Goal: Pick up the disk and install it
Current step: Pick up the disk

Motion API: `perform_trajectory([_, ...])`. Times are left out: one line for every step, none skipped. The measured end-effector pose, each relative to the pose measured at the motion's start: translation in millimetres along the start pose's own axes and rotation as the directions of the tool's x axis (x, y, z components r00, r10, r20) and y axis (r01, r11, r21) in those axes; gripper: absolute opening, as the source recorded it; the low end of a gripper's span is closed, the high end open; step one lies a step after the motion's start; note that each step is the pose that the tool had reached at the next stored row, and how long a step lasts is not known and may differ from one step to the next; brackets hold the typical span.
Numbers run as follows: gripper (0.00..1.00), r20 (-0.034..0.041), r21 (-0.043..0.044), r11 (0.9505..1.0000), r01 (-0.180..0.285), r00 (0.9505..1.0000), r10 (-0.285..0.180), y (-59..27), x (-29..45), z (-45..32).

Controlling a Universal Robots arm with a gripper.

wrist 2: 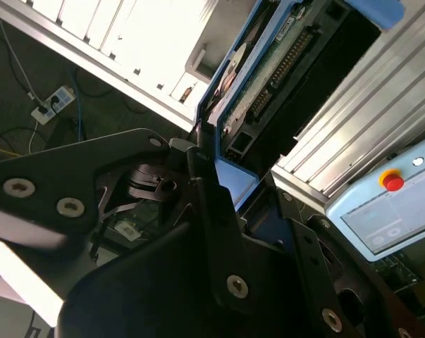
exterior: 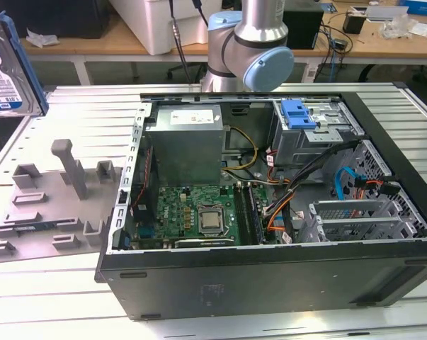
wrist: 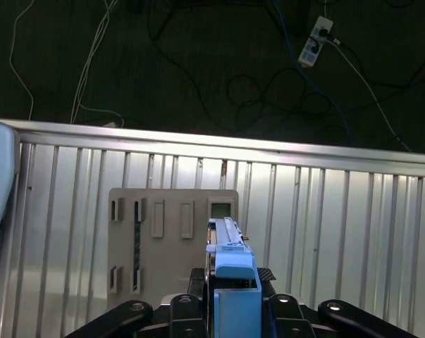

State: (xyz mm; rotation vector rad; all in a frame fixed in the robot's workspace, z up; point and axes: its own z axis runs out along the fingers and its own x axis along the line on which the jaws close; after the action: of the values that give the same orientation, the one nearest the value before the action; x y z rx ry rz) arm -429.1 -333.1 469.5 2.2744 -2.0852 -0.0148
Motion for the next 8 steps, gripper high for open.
perform_trajectory([0.37,-0.0001,-0.0002,1.0000,0.000,1.0000,0.000,-0.8,0.1,-0.5])
perform_trajectory([0.37,-0.0002,-0.0001,1.0000,0.000,1.0000,0.000,-1.6,0.2,-0.9])
perform_trajectory([0.37,-0.0002,-0.0001,1.0000,0.000,1.0000,0.000,-2.1,0.2,-1.2])
perform_trajectory([0.37,-0.0001,-0.0001,1.0000,0.000,1.0000,0.000,-2.8,0.3,-1.6])
perform_trajectory([0.37,-0.0001,0.0000,1.0000,0.000,1.0000,0.000,-3.4,0.4,-1.8])
perform_trajectory([0.37,-0.0001,0.0000,1.0000,0.000,1.0000,0.000,-4.5,0.6,-2.3])
perform_trajectory([0.37,-0.0001,0.0001,1.0000,0.000,1.0000,0.000,-6.0,1.1,-2.5])
perform_trajectory([0.37,-0.0001,0.0000,1.0000,0.000,1.0000,0.000,-8.3,1.8,-2.7])
